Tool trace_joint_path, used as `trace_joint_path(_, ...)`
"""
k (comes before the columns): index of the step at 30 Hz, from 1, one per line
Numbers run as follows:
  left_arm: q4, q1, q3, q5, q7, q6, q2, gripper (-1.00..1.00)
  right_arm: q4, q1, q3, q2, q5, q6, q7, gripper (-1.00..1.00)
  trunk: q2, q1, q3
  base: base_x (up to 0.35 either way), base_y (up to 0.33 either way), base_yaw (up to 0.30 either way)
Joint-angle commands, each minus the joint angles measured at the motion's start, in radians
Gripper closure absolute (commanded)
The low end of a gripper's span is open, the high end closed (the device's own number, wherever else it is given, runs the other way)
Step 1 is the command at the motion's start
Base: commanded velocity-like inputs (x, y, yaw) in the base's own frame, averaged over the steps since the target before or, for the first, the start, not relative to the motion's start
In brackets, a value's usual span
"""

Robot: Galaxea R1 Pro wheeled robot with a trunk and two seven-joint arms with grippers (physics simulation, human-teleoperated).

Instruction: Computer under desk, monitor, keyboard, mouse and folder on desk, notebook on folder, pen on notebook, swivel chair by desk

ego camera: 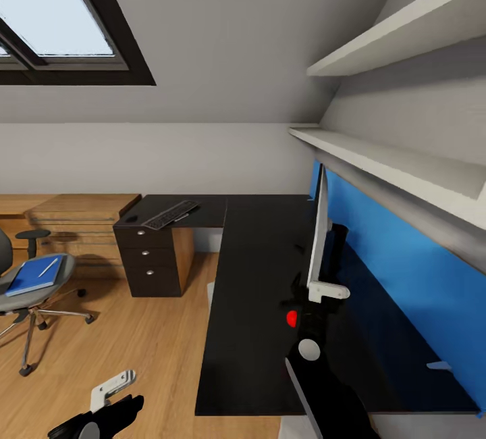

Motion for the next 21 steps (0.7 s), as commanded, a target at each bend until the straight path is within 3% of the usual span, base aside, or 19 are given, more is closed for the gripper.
trace_joint_path(1, -0.002, 0.000, 0.003, 0.011, 0.008, 0.003, -0.001, -1.00, 0.000, -0.001, 0.001, 0.000, 0.006, 0.005, -0.005, -1.00, -0.001, 0.000, -0.001, -0.007, -0.100, 0.000)
trace_joint_path(18, -0.002, 0.000, 0.007, 0.011, 0.009, 0.003, 0.001, -1.00, 0.000, -0.001, 0.002, 0.000, 0.006, 0.005, -0.004, -1.00, -0.001, 0.000, -0.001, -0.004, -0.100, 0.000)
trace_joint_path(21, -0.002, 0.000, 0.031, 0.011, 0.008, 0.003, 0.000, -1.00, 0.000, -0.001, 0.002, 0.000, 0.006, 0.005, -0.004, -1.00, -0.001, 0.000, -0.001, -0.013, -0.122, 0.000)
